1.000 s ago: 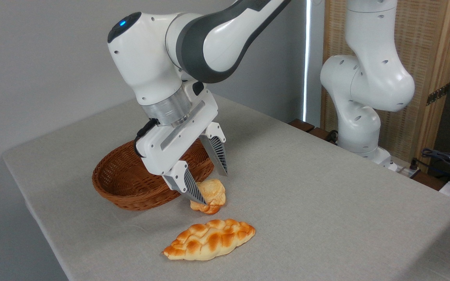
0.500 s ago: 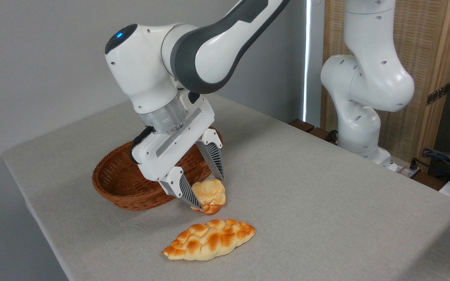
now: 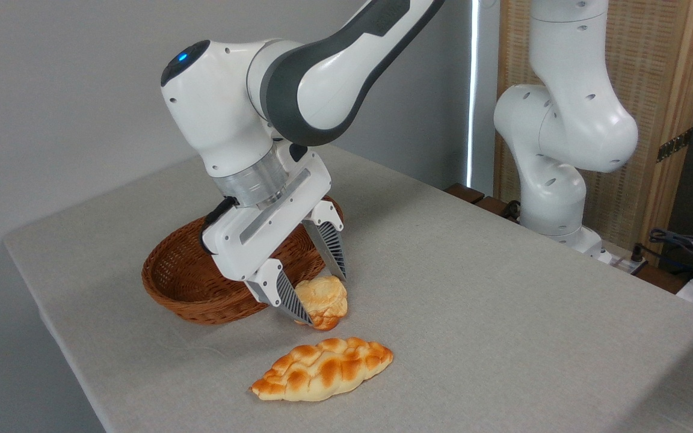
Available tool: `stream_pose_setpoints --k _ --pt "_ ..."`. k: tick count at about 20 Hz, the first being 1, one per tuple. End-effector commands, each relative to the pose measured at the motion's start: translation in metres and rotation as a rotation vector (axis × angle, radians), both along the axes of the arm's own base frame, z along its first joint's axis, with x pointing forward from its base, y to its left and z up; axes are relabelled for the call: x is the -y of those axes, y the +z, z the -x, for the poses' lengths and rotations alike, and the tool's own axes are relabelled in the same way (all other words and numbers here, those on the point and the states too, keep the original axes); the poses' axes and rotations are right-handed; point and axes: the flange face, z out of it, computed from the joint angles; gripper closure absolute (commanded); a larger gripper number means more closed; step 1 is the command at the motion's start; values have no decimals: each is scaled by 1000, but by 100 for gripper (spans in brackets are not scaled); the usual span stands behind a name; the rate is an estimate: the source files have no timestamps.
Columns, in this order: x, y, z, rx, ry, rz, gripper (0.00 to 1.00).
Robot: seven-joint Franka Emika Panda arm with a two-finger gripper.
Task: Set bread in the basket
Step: 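Close the gripper on the small bread roll, then lift the roll and carry it over the wicker basket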
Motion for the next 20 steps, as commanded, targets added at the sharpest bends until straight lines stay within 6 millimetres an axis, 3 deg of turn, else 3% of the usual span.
stream_pose_setpoints --k 1,7,11,13,16,20 --pt "0 2 0 17 -17 -10 56" --pt "0 5 1 18 -18 -10 56" --pt "-16 53 20 27 11 -20 56" --pt "-27 67 27 19 51 -21 55" --pt "-27 87 23 63 134 -13 55" --pt "-4 102 18 97 424 102 55"
